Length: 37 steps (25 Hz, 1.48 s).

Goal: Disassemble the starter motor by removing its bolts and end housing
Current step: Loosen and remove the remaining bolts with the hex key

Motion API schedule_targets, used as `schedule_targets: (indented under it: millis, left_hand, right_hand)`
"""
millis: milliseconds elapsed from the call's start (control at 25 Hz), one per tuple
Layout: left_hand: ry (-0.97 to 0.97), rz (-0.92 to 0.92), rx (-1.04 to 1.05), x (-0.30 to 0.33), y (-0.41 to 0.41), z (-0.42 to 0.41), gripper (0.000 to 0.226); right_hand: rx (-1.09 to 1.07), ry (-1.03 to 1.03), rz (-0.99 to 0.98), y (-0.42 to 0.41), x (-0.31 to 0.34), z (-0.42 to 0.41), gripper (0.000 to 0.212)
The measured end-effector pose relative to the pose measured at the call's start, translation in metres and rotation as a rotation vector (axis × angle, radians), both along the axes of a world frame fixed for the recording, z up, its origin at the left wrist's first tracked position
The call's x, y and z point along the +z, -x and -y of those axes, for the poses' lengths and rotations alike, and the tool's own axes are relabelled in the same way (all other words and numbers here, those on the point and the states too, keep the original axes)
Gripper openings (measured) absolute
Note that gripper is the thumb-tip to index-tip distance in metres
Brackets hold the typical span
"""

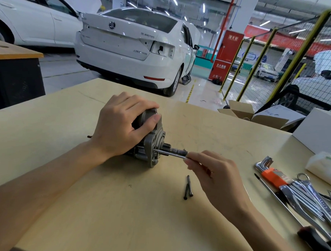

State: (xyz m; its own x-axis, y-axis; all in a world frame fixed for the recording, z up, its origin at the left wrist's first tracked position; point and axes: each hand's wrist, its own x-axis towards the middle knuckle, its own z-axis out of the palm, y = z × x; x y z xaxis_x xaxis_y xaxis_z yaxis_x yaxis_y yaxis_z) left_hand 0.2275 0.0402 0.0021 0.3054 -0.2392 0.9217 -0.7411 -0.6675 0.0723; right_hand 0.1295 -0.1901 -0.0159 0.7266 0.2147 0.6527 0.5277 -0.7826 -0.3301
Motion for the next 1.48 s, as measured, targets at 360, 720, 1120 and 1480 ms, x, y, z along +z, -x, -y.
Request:
schedule_targets:
  millis: [360, 720, 1120, 1480]
  left_hand:
    - [-0.395, 0.324, -0.133, -0.013, 0.002, 0.014, 0.029]
    - [-0.374, 0.333, -0.187, -0.016, 0.000, 0.018, 0.031]
    - [-0.404, 0.322, -0.175, -0.015, -0.002, 0.016, 0.033]
    - [-0.402, 0.305, -0.149, -0.016, 0.000, 0.019, 0.033]
  right_hand:
    - [-0.001, -0.179, 0.087, 0.005, 0.000, -0.008, 0.011]
    - [-0.095, -0.546, -0.280, 0.007, 0.008, -0.007, 0.033]
    - [0.143, -1.033, -0.797, -0.001, 0.010, -0.010, 0.029]
    - [0.123, -1.068, -0.816, 0.000, 0.007, -0.011, 0.038]
